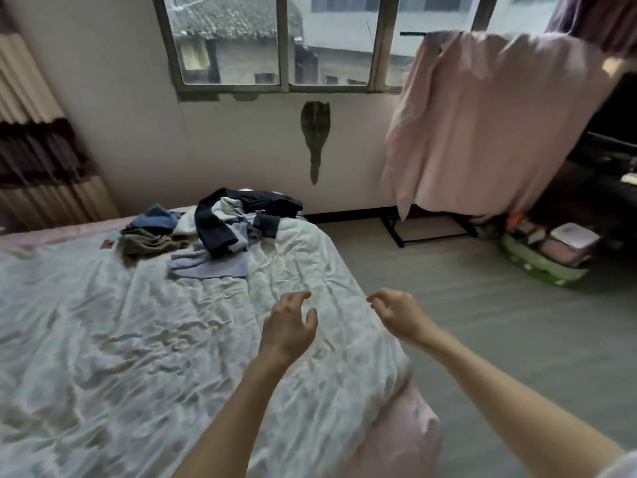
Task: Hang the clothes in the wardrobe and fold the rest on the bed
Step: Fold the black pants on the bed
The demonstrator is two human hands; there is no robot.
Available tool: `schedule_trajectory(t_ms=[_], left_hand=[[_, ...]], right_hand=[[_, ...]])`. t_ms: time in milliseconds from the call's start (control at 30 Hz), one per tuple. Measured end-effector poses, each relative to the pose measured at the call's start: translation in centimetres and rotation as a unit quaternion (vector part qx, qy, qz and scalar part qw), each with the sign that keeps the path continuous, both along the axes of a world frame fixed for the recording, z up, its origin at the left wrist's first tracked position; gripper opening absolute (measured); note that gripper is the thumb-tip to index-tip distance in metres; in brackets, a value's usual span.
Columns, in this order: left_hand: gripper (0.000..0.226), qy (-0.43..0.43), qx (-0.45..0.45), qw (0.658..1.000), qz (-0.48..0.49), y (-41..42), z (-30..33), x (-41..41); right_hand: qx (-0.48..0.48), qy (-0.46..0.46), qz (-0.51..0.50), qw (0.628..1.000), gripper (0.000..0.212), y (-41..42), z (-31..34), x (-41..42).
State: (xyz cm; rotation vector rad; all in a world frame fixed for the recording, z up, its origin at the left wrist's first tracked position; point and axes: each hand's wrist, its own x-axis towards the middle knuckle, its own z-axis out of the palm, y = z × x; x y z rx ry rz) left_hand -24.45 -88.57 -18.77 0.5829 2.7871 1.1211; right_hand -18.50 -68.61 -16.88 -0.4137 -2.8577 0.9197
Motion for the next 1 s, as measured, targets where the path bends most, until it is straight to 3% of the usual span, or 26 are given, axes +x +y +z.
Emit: schedule_trajectory(t_ms=[367, 700, 833, 1000], left_hand=[[0.037, 0.033, -0.008, 0.999, -0.012, 13.8, 0.7, -4.8], [0.035, 0.013, -0.001, 1.000, 0.009, 42.7, -1.2, -10.6], [0.034, 0.021, 0.008, 0.999, -0.026, 51.7, -1.0, -12.8], [0.033, -0.007, 0.010, 0.999, -0.044, 57.3, -2.5, -15.3]], right_hand=[[-0.096, 0.033, -0.031, 0.994, 0.023, 15.3, -1.7, -6.0], [-0.097, -0.040, 0.000, 0.994, 0.024, 42.7, -3.1, -10.8], [-0.106, -0.050, -0.011, 0.993, 0.025, 49.6, -2.9, -12.0], [-0.107, -0.051, -0.029, 0.993, 0.024, 54.4, -3.7, -14.2]])
